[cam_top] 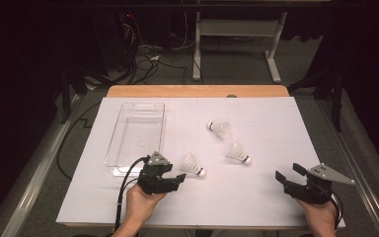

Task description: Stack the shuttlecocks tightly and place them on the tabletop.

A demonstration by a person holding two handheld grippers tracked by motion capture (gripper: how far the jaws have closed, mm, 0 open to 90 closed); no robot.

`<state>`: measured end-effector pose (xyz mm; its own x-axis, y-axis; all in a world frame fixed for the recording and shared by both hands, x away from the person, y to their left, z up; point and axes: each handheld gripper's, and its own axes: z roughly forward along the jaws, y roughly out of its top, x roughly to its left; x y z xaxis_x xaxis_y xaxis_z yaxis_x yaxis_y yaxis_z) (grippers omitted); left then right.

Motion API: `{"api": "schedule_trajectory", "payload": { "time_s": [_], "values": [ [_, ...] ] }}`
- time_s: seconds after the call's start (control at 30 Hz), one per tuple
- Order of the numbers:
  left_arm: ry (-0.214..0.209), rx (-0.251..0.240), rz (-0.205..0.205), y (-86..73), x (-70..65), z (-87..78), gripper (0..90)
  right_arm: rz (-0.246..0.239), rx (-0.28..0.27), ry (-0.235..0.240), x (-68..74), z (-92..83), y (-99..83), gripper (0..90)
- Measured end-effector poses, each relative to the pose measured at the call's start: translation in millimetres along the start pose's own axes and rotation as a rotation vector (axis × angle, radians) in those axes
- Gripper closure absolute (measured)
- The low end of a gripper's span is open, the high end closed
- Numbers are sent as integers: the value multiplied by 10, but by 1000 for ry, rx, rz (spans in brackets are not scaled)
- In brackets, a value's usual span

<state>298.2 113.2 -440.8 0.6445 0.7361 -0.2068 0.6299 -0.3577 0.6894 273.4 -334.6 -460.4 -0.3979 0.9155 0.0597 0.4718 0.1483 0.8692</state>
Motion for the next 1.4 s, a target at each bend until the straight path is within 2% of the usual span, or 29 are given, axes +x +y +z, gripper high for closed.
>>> {"api": "schedule_trajectory", "payload": {
  "time_s": [0.27,0.47,0.57,0.87,1.17,1.4],
  "values": [
    [11,5,10,119,-27,50,402,2,5,3,1,7,0,264],
    [13,18,5,173,-8,93,404,0,4,3,0,2,-1,265],
    [9,14,-11,207,19,124,405,4,5,3,1,5,-1,264],
    [14,16,-14,287,25,173,417,0,3,6,2,1,-1,265],
    [14,45,-29,372,56,260,447,4,2,5,-7,3,-2,265],
    [12,67,-32,379,56,324,499,3,2,8,-6,2,-2,265]
  ]
}}
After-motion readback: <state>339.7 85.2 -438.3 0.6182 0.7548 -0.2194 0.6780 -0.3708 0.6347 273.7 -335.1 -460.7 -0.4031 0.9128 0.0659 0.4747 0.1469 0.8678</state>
